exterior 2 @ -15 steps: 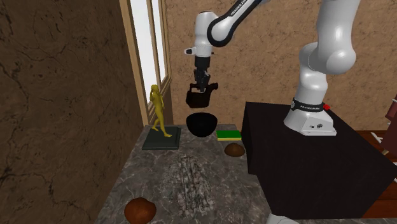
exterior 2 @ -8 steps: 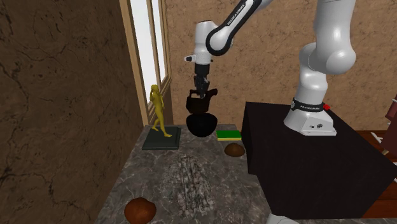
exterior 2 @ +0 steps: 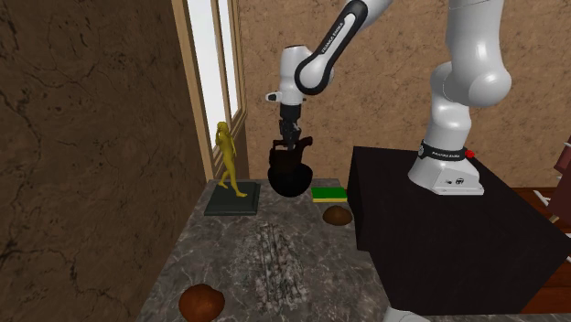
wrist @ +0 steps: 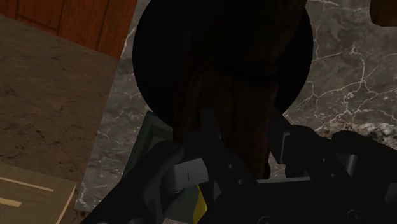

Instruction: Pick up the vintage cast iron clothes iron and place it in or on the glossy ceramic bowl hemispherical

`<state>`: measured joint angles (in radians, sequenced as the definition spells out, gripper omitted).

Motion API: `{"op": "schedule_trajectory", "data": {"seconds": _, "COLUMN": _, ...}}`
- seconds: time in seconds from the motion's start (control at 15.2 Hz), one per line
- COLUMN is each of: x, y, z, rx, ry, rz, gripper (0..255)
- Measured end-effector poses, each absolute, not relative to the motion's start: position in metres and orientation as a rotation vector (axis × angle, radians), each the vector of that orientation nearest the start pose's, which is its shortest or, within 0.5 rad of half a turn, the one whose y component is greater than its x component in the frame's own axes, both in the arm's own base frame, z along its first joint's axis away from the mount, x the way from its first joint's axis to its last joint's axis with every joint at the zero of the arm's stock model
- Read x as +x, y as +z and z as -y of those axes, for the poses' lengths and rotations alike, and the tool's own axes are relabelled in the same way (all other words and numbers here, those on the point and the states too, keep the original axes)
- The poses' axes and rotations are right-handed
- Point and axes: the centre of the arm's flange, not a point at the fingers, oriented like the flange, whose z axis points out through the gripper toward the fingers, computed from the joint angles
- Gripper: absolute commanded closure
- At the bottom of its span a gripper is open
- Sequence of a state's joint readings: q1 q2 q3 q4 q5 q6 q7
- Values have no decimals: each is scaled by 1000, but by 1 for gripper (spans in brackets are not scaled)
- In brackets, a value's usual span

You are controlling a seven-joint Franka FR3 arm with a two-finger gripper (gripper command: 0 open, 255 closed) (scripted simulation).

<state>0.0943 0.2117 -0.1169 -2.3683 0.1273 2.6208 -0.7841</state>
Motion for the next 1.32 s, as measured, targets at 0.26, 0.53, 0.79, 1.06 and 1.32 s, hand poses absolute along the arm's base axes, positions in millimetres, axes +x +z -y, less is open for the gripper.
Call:
{"op": "schedule_trajectory", "data": {"seconds": 0.26, "x": 513, "y": 224, "z": 15, "rx": -2954, "ry": -87, "rz": 1004, "gripper": 255}}
{"op": "schedule_trajectory", "data": {"seconds": 0.53, "x": 512, "y": 222, "z": 15, "rx": -2954, "ry": -88, "rz": 1004, "gripper": 255}}
{"op": "schedule_trajectory", "data": {"seconds": 0.79, "x": 512, "y": 222, "z": 15, "rx": -2954, "ry": -89, "rz": 1004, "gripper": 0}}
{"op": "schedule_trajectory", "data": {"seconds": 1.06, "x": 512, "y": 222, "z": 15, "rx": -2954, "ry": -90, "rz": 1004, "gripper": 0}}
{"op": "schedule_trajectory", "data": {"seconds": 1.32, "x": 509, "y": 262, "z": 15, "rx": -2954, "ry": -92, "rz": 1004, "gripper": 0}}
